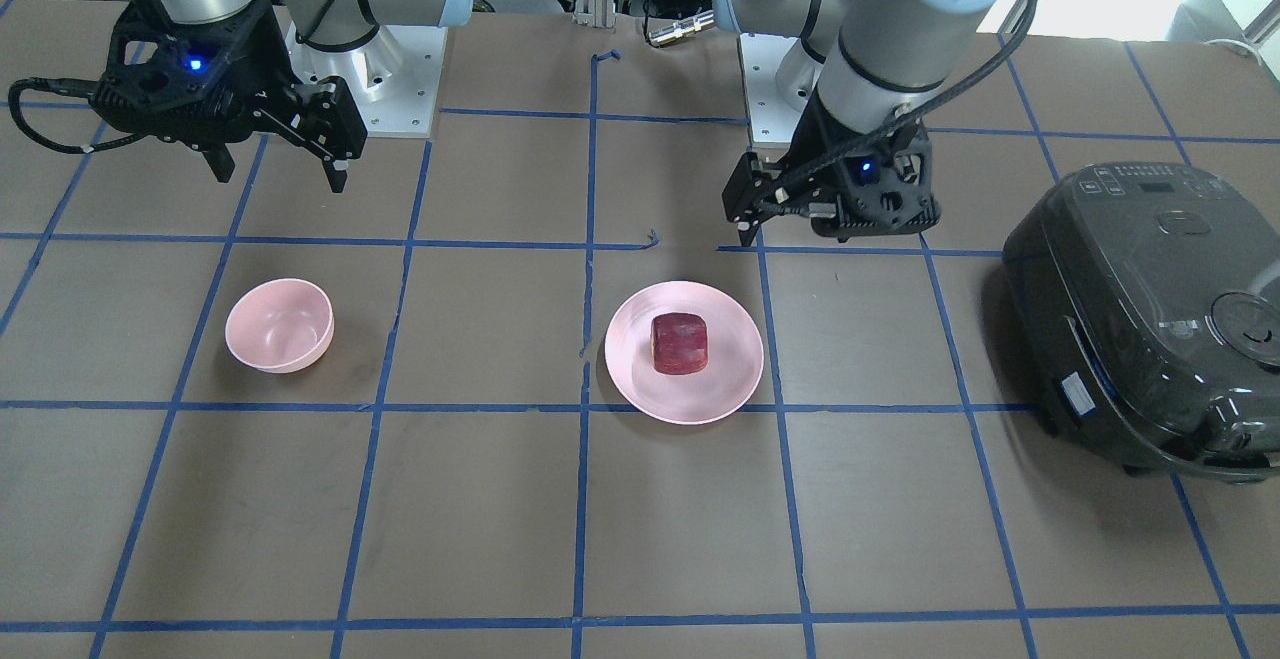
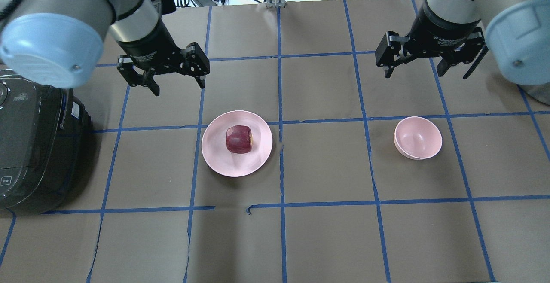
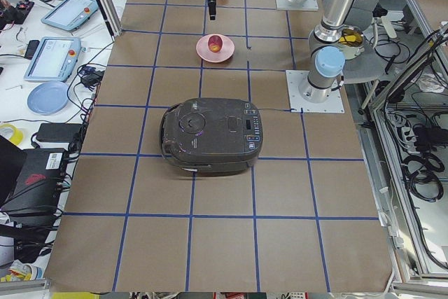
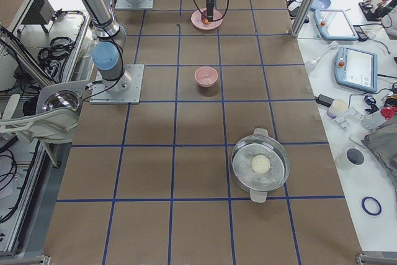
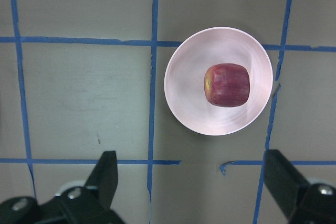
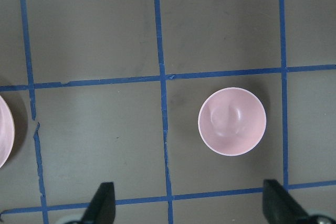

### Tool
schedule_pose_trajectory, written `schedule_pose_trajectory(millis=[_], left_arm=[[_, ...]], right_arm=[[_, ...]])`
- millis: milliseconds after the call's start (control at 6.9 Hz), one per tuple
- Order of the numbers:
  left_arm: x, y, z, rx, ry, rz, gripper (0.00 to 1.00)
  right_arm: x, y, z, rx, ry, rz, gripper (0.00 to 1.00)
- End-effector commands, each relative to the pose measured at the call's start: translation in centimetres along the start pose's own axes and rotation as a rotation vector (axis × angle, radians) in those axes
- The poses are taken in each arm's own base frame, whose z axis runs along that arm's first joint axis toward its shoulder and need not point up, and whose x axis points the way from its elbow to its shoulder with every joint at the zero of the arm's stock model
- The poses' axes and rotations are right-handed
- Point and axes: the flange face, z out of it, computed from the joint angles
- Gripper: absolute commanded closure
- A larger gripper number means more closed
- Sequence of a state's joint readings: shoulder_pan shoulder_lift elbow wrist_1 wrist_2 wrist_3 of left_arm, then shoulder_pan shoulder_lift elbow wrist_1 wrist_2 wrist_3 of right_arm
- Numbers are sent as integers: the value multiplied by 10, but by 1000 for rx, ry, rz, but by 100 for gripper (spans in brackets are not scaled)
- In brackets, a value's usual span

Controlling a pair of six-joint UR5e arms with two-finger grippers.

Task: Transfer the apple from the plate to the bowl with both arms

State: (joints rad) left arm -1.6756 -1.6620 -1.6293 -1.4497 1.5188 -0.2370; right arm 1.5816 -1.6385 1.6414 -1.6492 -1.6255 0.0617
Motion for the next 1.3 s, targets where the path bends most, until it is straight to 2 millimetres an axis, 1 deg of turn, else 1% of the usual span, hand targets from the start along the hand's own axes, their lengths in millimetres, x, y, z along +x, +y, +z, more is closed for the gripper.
schedule_pose_trajectory(millis=[0,145,290,435,580,725,870,1014,1159], left_arm=[[35,-10,74,-15,-11,1,0],[42,-16,111,-8,-6,15,0],[52,-15,142,-22,-16,39,0],[53,-20,165,-49,-25,38,0],[56,-24,190,-82,-33,37,0],[57,-21,211,-118,-48,48,0],[56,-18,226,-146,-58,49,0],[56,-19,231,-143,-51,40,11],[59,-18,232,-145,-51,44,47]], right_arm=[[0,0,1,-2,-2,-4,0],[0,-2,0,9,-1,0,0],[9,-5,3,1,-7,19,0],[35,-14,5,6,-9,61,0],[81,-23,10,-10,-3,92,0],[126,-32,20,-21,-1,93,0],[167,-46,50,-80,-4,74,0],[190,-53,75,-126,-4,101,0],[200,-82,121,-102,6,102,0]])
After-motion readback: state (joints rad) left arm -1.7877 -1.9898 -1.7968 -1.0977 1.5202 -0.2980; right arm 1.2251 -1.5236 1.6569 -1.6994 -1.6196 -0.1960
